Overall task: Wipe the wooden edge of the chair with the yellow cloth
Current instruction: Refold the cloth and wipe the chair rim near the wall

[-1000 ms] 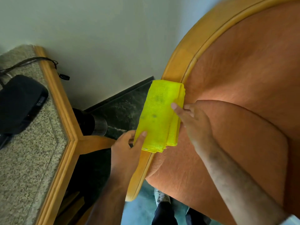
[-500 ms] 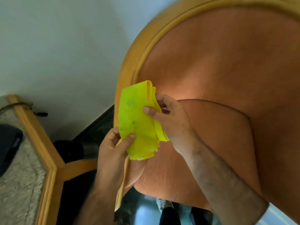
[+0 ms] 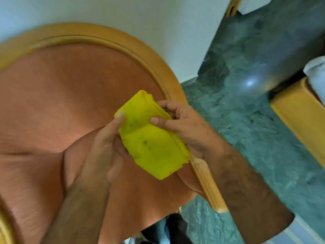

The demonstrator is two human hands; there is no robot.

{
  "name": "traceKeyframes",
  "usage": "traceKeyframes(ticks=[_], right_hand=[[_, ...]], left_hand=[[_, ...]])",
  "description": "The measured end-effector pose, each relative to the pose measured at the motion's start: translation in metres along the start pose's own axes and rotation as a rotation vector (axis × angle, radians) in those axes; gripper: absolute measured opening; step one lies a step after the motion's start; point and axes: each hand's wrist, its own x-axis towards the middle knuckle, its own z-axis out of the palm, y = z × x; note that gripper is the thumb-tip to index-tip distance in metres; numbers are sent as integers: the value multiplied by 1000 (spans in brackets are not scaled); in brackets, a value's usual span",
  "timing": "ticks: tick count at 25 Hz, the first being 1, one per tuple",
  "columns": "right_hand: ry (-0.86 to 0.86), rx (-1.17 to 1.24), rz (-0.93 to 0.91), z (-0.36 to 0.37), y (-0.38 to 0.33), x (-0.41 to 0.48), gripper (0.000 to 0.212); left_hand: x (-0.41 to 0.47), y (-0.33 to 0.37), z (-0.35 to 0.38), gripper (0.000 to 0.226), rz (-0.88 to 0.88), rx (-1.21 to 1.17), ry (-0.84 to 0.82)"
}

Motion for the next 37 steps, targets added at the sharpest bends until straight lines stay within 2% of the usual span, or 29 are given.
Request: traceKeyframes(ticks=[3, 5, 7, 10, 12, 14, 19, 20, 22, 24, 27, 29, 32, 35, 37], right_hand=[[34, 80, 100, -67, 7, -23, 34], [-20, -55, 201, -104, 20, -41, 42], [-45, -252, 340, -131, 39, -54, 47], [46, -230, 419, -155, 64, -63, 25], [146, -184, 449, -160, 79, -61, 27], [226, -243, 464, -159, 93, -54, 35], [449, -709, 358, -141, 129, -47, 71], [524, -755, 251, -135, 132, -49, 74], [607, -868, -78, -115, 136, -44, 70], [521, -1097, -273, -88, 143, -27, 72], [425, -1372, -224, -60, 158, 0, 77], [469, -1421, -211, -59, 157, 20, 75], [512, -1382, -300, -64, 146, 45, 73], [483, -1350, -357, -66, 148, 42, 72], [431, -1325, -328, -72, 159, 19, 71]], left_hand=[[29, -16, 47, 19, 22, 145, -62], [39, -34, 70, 12, 59, 215, -58], [48, -55, 86, 14, 84, 335, -34], [62, -80, 92, 13, 150, 540, 26], [74, -87, 87, 14, 287, 801, 78], [84, -88, 82, 16, 457, 1061, 86], [105, -81, 70, 43, 714, 1573, 10], [111, -77, 69, 49, 813, 1629, -8], [131, -62, 73, 57, 1003, 1728, -39], [158, -43, 78, 66, 1050, 1907, -65], [186, -23, 74, 76, 1022, 2149, -165], [193, -22, 66, 75, 1096, 2175, -203], [197, -25, 65, 73, 1120, 2125, -185], [197, -24, 64, 73, 1132, 2105, -195], [196, -21, 63, 76, 1124, 2106, -220]])
